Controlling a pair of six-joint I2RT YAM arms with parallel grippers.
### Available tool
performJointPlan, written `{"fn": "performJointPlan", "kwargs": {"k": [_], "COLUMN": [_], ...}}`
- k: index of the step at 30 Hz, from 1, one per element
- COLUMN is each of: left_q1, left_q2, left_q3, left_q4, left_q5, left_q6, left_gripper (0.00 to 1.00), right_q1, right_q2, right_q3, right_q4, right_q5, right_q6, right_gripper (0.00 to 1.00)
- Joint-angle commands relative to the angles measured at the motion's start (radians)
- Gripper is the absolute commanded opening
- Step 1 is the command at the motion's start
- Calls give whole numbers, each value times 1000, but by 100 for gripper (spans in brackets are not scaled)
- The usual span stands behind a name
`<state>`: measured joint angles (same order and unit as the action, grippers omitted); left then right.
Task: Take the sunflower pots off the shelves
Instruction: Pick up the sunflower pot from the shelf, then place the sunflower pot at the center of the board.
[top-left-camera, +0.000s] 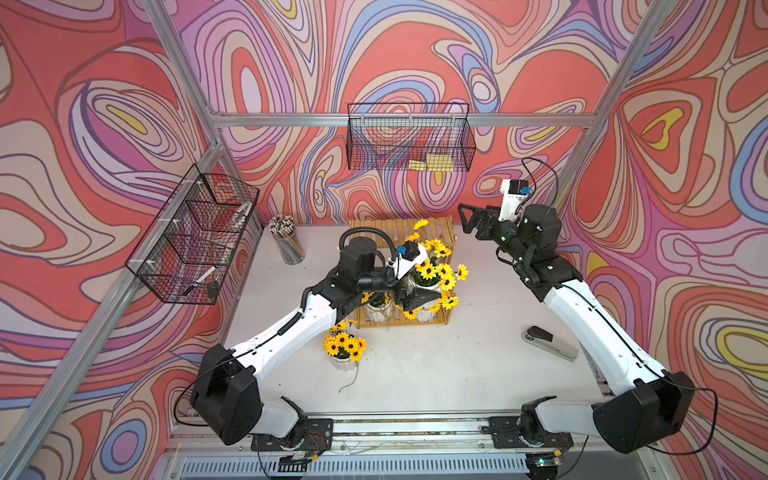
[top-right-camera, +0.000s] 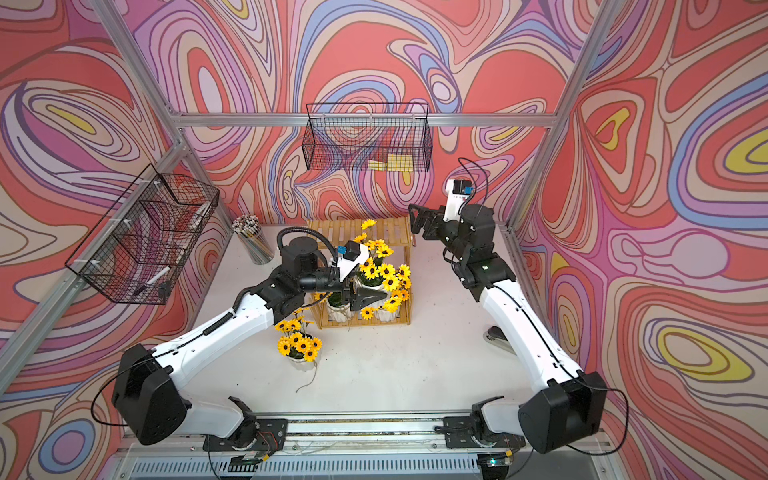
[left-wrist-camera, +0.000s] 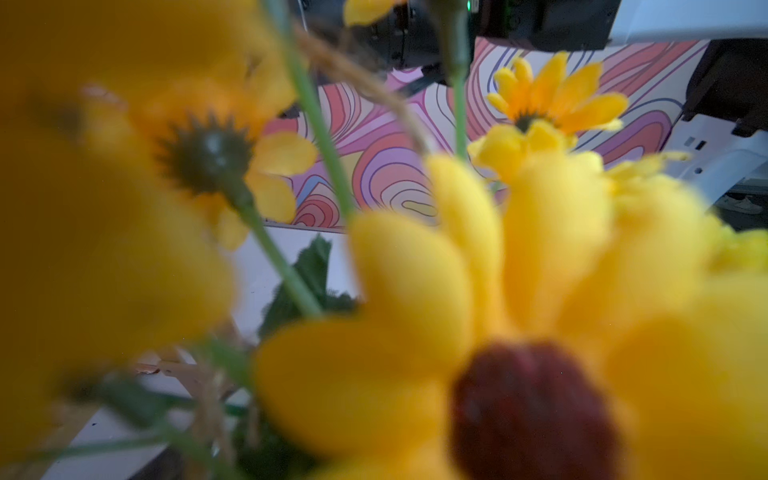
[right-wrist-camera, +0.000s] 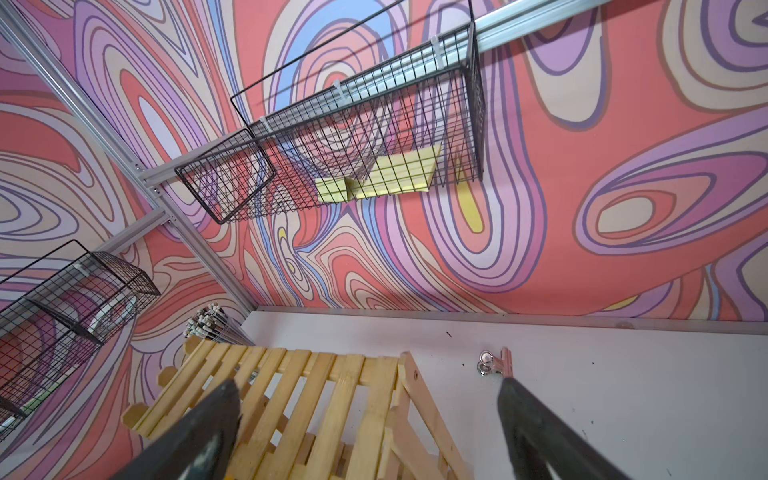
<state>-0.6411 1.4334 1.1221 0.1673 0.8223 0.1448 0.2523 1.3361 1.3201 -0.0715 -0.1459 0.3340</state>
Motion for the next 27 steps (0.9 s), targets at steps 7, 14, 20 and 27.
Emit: {"fn": "performJointPlan", "kwargs": {"k": [7,14,20,27], "left_q1": [-110,-166,-222,-262], "left_q2": [68,119,179,267], "left_q3": [-30,-67,-66,-61], "left_q4": [156,255,296,404], "left_q5": [-107,-121,-135,-146], "left_q6": [29,-9,-20,-64], "left_gripper": [0,0,0,0], "right_q1": [-11,-13,-13,-13], "right_q2": [35,36,32,20], "right_q3": [62,52,59,62], "right_q4": [2,4,4,-4], "right_q5": [1,1,6,8], "right_q6": [-4,-4,-11,-27], "right_gripper": [98,98,98,98]}}
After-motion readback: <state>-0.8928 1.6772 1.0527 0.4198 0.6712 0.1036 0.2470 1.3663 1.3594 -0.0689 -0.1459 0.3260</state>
